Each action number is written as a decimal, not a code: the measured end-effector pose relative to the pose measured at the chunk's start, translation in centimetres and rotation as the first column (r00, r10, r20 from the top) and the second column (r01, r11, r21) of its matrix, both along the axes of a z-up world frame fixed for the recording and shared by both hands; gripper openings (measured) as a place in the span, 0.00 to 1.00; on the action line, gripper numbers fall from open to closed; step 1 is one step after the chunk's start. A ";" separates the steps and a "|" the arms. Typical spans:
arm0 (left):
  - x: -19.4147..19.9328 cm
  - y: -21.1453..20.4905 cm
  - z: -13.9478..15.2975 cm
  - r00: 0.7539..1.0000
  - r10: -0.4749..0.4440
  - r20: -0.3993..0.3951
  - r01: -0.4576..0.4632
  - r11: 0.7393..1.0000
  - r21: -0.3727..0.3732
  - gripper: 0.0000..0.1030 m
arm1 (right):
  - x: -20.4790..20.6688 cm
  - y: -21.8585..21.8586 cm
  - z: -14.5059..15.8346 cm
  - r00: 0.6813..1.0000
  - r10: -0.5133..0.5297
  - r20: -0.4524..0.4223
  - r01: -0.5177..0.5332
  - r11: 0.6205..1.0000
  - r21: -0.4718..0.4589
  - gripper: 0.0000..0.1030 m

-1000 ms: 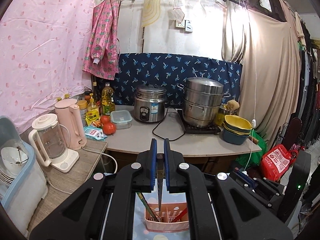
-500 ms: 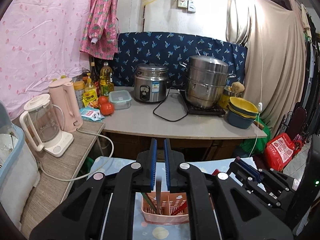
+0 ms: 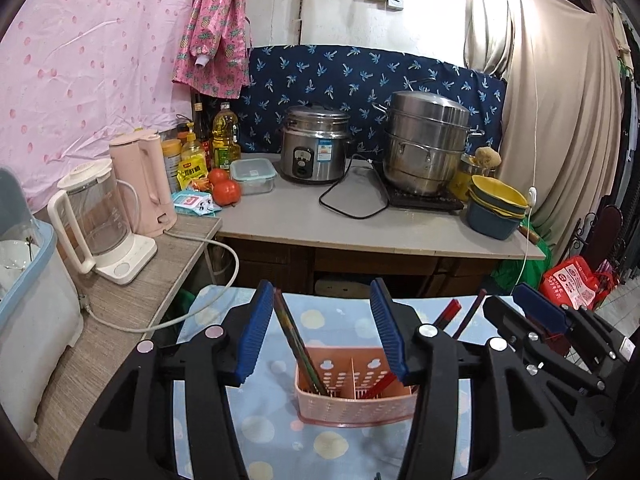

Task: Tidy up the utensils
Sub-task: 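Open both tools to release the chopsticks in the caddy, then move both open tools back to the last dark-red and green chopsticks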

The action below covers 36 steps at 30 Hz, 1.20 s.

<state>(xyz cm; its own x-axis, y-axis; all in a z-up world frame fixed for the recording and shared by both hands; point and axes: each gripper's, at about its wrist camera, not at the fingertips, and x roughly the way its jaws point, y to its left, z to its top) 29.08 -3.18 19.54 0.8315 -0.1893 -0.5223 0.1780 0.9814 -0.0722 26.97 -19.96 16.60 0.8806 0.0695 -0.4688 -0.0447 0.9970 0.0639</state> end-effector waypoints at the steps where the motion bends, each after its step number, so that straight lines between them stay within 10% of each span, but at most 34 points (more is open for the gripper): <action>1: -0.3 0.0 -0.2 1.000 0.000 -0.003 0.000 1.000 0.000 0.46 | -0.4 0.1 -0.1 1.000 0.000 -0.002 0.000 1.000 0.001 0.34; 20: -9.7 1.2 -6.1 0.995 -0.028 -0.098 0.030 0.999 0.022 0.48 | -11.0 2.0 -4.5 0.997 0.023 -0.076 -0.022 1.000 0.021 0.34; 36: -18.6 1.6 -18.2 0.950 -0.031 -0.310 0.052 0.997 0.060 0.48 | -21.9 3.2 -15.8 0.954 0.009 -0.301 0.004 0.999 0.043 0.34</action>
